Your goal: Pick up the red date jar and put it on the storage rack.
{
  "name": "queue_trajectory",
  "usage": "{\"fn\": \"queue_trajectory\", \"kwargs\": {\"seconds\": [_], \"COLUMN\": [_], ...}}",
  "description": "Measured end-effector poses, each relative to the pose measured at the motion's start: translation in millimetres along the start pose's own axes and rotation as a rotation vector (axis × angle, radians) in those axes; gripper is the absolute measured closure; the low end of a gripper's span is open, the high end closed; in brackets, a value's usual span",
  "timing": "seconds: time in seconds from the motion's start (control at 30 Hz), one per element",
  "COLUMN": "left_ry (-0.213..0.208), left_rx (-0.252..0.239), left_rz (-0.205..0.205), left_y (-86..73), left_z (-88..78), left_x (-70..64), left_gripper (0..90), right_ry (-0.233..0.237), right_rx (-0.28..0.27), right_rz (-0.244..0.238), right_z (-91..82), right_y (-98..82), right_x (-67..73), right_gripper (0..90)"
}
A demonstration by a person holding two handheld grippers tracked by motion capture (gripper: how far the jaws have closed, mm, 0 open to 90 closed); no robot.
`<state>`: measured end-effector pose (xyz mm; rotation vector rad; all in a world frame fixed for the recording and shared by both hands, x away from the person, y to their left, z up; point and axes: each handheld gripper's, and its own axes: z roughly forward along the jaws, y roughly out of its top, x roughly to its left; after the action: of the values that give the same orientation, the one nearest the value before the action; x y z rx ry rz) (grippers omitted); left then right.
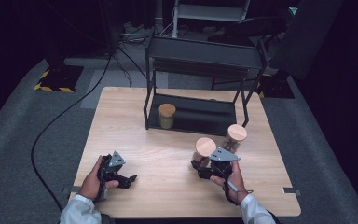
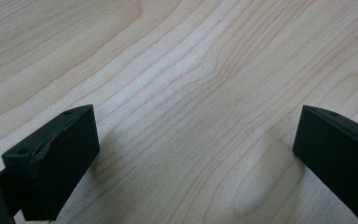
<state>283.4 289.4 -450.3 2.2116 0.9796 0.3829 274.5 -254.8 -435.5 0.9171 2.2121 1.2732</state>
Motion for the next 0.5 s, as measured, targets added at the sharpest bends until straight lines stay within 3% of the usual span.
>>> {"fn": "queue_trajectory", "kwargs": {"seconds": [0.5], "left_ry": [0.0], "left_rx": [0.0], "left_rz": [0.0], "left_y": [0.0], "left_z": [0.0], "left_x": [0.0], "left_gripper": [0.2], "right_ry": [-0.043], "right_rx": [0.024], "right_rz": [0.006], "right_z": [13.2], "right_y": [19.4], "right_x": [7.1], "right_gripper": [25.0]}}
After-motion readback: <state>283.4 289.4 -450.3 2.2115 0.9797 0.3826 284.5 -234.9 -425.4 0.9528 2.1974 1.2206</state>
